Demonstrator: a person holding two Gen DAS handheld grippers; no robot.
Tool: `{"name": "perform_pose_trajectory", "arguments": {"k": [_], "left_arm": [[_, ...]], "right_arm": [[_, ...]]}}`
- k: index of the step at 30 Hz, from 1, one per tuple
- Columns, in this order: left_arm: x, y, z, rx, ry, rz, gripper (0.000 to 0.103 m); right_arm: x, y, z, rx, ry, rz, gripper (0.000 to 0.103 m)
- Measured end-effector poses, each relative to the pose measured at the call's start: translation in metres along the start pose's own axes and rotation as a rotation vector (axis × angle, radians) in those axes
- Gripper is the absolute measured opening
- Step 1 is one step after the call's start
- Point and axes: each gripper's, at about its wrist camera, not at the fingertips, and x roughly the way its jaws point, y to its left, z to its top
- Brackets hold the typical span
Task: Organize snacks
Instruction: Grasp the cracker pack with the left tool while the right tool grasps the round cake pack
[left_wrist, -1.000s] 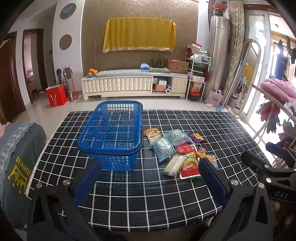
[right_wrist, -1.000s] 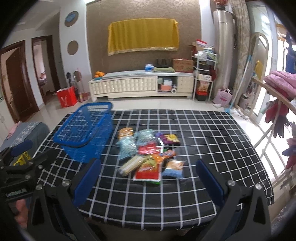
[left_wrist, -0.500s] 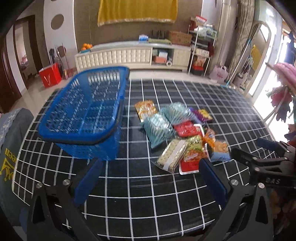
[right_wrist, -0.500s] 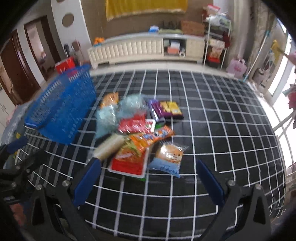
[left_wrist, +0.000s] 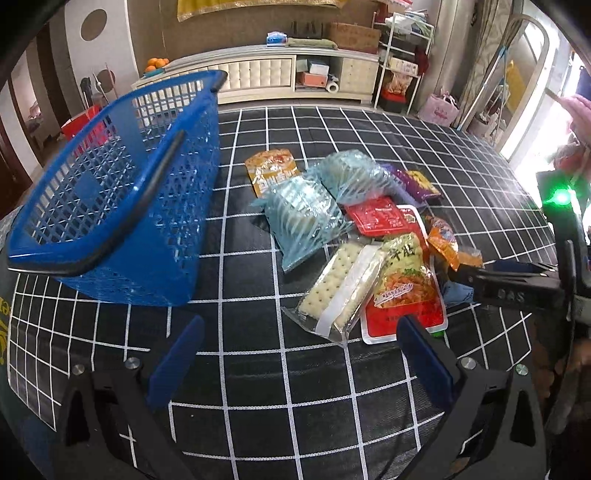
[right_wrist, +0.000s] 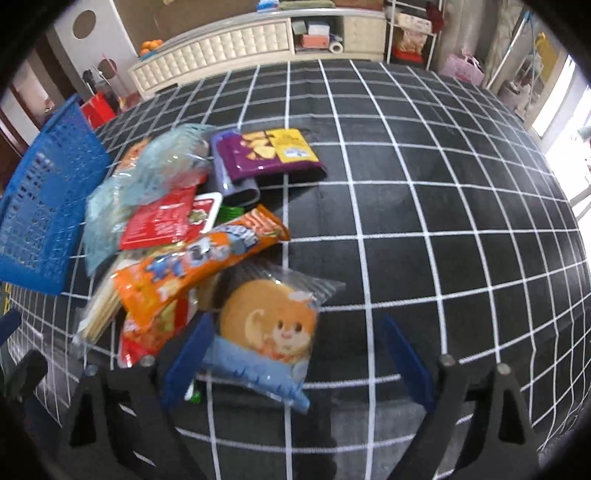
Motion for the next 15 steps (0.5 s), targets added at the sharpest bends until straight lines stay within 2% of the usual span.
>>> {"name": "perform_pose_trajectory", "arguments": {"k": [4,8,15], "left_arm": [[0.003,0.001,-0.002,0.008,0.007,0.002,0.103],[0.006,0.002,0.001,0.019,0.007,-0.003,0.103],[0.004,-0.002,0.004,0.071,0.008,-0.019,0.102]], "right_arm": [[0.008,0.007,0.001,-0.013,0.002,0.004,0.083],[0.004,0.020,-0.004,-0.077,-0.023,-0.018,0.061],[-0.013,0.008,-0.023,-0.035,-0.054,0.058,0.057]]}}
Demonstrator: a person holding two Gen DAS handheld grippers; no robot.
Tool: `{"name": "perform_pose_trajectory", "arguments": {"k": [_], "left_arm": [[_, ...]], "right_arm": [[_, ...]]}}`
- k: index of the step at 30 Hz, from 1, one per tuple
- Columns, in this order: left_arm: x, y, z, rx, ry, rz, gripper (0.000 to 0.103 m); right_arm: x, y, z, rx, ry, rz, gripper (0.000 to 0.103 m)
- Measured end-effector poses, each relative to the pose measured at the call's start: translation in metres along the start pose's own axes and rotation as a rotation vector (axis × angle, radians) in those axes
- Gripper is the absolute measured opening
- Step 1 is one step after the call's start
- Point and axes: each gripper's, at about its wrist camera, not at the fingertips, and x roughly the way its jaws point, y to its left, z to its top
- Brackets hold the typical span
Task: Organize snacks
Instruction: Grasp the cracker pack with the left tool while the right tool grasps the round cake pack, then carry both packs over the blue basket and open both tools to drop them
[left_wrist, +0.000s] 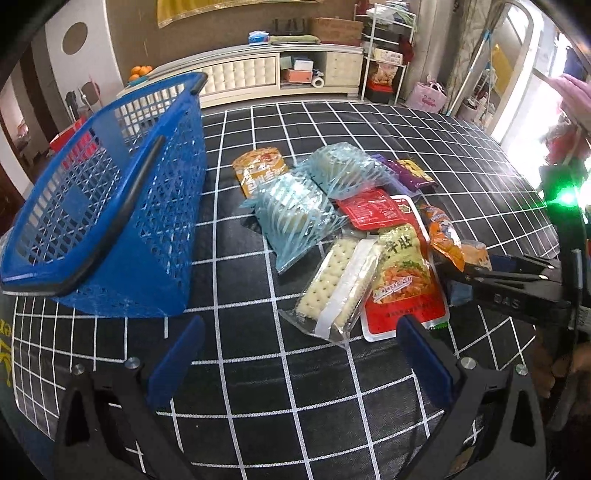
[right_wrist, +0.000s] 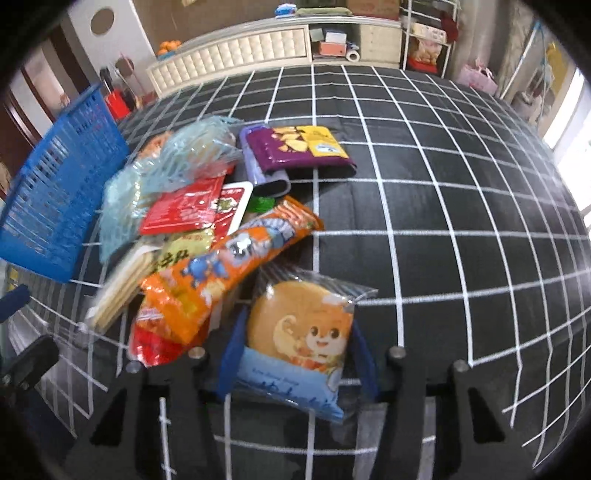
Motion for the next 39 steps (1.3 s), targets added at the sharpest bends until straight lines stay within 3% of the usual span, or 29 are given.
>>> {"name": "perform_pose_trajectory", "arguments": {"k": [12,18,23,26,29,36,39], "left_arm": [[0.032,-0.034,0.029,0.192,0.072,-0.019,0.088],[0.062,-0.042,0.029,0.259,0.128,0.023,0.078],[0.074,-0.036,0.031,0.263,0.147,0.040,0.071],[0.084,-0.031,0.034,0.239,0.184,-0.002,0.050],[0.085,-0.032,0.033,0.251,0.176,0.007,0.043],[0.067,-0.030,0.022,0.220,0.149,-0.066,0.039],[0.035,-0.032,0.013,0.204,0.112,-0.091,0.039]], "right_arm": [[-0.043,-0.024,-0.020,0.027,-0.031,0.061,0.058],[-0.030,0.001,-0.014,-0.005,-0.043,0.070,0.058],[-0.021,0.009,-0.012,-0.005,-0.033,0.095,0.058],[-0.018,0.010,-0.013,0.003,-0.029,0.102,0.058],[-0.015,0.009,-0.012,0.022,-0.024,0.114,0.058],[-0.025,0.010,-0.011,0.037,-0.044,0.116,0.058],[-0.034,0.010,-0.011,0.037,-0.058,0.111,0.058]]}}
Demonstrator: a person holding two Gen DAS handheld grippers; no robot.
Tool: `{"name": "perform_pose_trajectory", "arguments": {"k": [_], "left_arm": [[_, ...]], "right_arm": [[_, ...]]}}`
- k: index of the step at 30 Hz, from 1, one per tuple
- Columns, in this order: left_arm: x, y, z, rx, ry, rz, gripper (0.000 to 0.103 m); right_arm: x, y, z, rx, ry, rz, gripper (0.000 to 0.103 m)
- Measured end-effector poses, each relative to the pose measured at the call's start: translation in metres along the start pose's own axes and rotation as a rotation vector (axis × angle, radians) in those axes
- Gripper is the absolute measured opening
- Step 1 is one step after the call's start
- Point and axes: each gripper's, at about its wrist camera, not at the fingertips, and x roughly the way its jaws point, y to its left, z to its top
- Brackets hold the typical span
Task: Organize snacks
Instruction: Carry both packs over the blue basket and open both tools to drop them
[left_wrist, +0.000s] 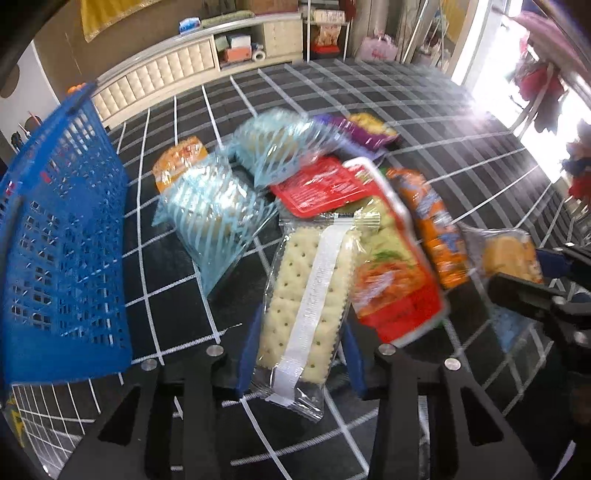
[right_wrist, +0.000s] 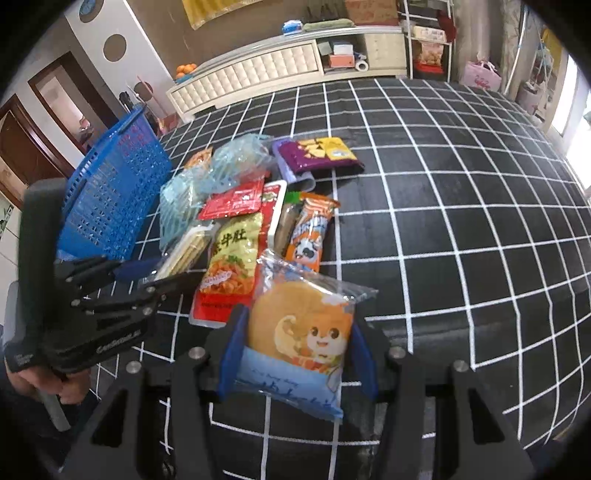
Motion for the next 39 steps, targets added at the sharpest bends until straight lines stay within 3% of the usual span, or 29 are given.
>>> {"name": "perform_pose_trajectory", "arguments": {"k": [8,19,30,39], "left_arm": [[-0.083,-0.002,0.002,-0.008,-0.154,-0.019,0.039],[-0.167,0.056,-0.001,-0.071,-0.282,0.007,0.039],[-0.208,0.140,0.000,-0.146,-0.300,0.097,0.039],[-0.199,0.204,0.028,-0.177,-0.268,0.132,0.039]], "right_arm": [[-0.035,0.022,0.014,-0.040,-0.064,-0.010,0.058],[-0.068,0.097,0.056,-0.174,-0.158,0.057,0.057],[-0.056,0.180,0.099,-0.289,-0.175,0.165,0.058],[-0.024,0.227,0.147,-0.347,-0.141,0.191,0.058]]}}
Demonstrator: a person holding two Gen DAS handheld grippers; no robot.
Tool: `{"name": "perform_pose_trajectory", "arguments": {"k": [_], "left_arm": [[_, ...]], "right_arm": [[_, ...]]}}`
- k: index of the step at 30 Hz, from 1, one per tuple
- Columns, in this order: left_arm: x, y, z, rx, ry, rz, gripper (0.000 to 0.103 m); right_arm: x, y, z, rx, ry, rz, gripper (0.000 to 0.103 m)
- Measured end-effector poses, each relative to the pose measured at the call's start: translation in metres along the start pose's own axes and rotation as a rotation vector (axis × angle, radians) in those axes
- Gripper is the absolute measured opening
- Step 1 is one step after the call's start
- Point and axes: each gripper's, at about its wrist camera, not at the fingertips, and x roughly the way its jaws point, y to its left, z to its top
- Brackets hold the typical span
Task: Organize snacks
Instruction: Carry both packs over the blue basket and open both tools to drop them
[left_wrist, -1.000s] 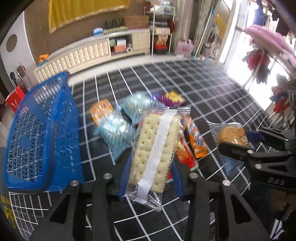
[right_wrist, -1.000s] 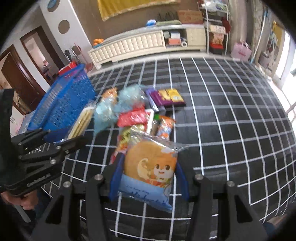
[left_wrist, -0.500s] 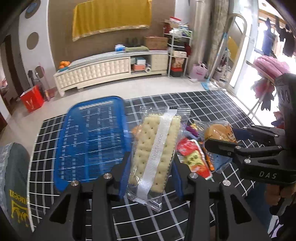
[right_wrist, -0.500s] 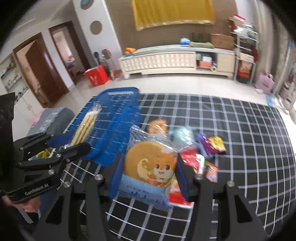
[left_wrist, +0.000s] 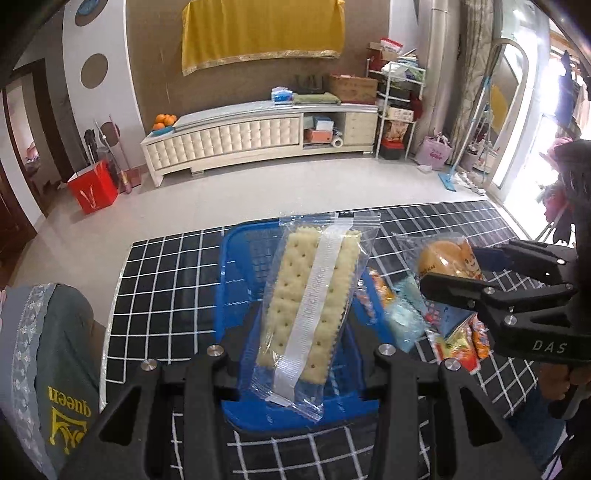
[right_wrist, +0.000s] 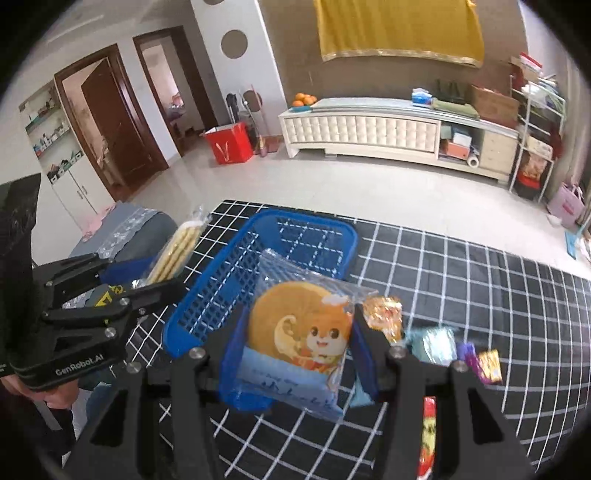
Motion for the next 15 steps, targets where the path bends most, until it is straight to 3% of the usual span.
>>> {"name": "perform_pose_trajectory", "arguments": {"k": [8,15], "left_arm": [[0.060,0.039,0.019,-0.021,0.080,-0.009,0.039],[0.100,0.051,0.027,-0.052,0.130,-0.027,0.039]], "right_arm": [[0.061,-0.003,0.033,-0.029,0.090,-0.028,0.058],[0.096,-0.005,0.043,-0.056,0.154,-0.058,0.058]]}}
